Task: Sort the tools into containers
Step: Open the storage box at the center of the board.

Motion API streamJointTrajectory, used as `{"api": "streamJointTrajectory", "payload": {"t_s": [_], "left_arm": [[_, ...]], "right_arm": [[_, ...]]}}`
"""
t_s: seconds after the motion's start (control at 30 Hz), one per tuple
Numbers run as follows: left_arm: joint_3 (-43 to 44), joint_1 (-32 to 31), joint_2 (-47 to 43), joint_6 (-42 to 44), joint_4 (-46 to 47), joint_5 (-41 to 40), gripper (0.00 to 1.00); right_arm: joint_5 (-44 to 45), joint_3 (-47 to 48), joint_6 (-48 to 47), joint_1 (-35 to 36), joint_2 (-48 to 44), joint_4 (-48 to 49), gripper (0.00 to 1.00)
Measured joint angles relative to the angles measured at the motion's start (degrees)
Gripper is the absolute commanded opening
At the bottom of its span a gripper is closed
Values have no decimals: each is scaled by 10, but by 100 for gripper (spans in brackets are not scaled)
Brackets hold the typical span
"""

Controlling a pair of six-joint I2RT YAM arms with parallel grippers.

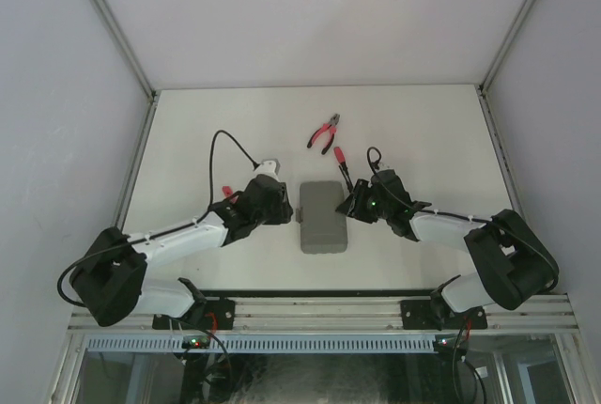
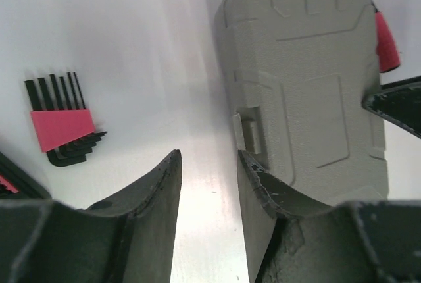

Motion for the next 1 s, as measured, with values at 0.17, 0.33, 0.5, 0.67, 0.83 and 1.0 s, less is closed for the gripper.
{"api": "streamJointTrajectory", "payload": {"t_s": [0.17, 0.33, 0.5, 0.67, 0.83, 1.0], "left_arm": [[-6, 2, -3, 0, 28, 24, 45], [-6, 2, 27, -7, 45, 44, 45], [-6, 2, 47, -11, 56, 57, 44], [-4, 2, 62, -14, 66, 63, 42], [-4, 2, 66, -20, 74, 64, 39], [-4, 4, 70, -21, 84, 66, 38]], "right_arm": [[2, 0, 0, 1, 0, 0, 36], [6, 0, 0, 3, -1, 0, 36], [7, 0, -1, 4, -1, 0, 36], [7, 0, -1, 4, 0, 0, 36], [7, 1, -2, 4, 0, 0, 36], [7, 3, -3, 4, 1, -3, 36]]}}
